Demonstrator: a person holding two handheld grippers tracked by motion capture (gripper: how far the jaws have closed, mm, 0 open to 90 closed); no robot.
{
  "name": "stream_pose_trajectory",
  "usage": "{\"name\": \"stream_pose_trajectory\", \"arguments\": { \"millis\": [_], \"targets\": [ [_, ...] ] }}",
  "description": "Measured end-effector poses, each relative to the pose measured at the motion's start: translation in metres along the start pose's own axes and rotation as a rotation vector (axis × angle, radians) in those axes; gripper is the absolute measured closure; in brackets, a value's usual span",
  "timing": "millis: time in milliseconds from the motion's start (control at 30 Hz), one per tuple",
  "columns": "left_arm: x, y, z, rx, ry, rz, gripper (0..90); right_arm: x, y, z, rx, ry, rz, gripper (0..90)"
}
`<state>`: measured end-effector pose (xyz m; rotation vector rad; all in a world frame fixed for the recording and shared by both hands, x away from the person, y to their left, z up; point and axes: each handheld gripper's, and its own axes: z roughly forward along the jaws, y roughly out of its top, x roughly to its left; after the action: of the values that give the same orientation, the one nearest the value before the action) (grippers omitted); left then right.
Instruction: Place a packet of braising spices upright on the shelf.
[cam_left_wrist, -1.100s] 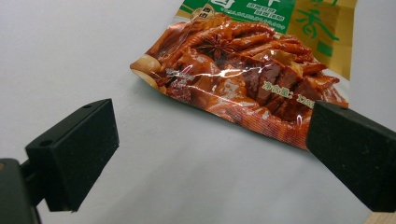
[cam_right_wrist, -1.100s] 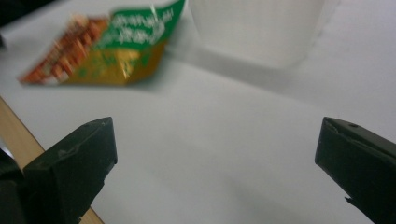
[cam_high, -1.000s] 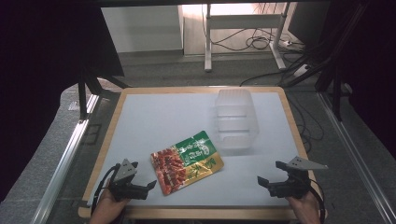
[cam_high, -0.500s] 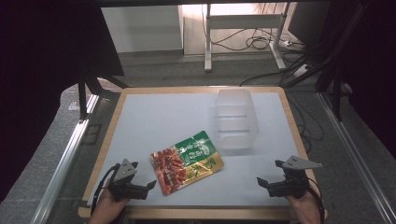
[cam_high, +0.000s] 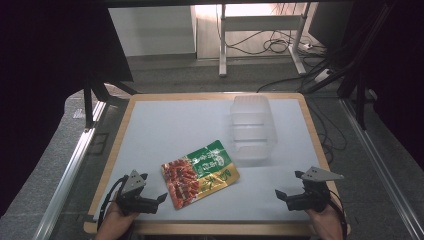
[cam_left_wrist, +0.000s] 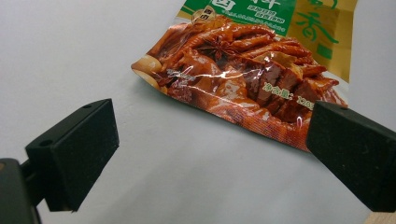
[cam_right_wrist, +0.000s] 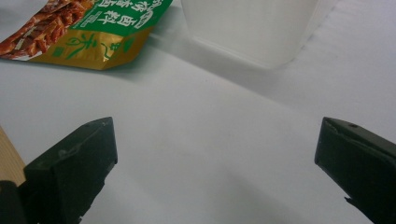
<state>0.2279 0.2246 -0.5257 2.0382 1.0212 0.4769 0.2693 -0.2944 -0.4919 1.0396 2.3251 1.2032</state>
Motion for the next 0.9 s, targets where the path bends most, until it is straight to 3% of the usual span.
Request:
{"name": "stream_pose_trajectory", "arguments": {
  "millis": [700,900],
  "targets": [
    [0.000,0.000,0.000,0.002,0.000,0.003,2.7,0.010,0.013,0.012,-0.023,0.010,-0.051,0.0],
    [0.000,0.000,0.000,0.002,0.002,0.005,2.7,0.012,0.014,0.016,-0.037,0.023,-0.038,0.0]
  ]
}}
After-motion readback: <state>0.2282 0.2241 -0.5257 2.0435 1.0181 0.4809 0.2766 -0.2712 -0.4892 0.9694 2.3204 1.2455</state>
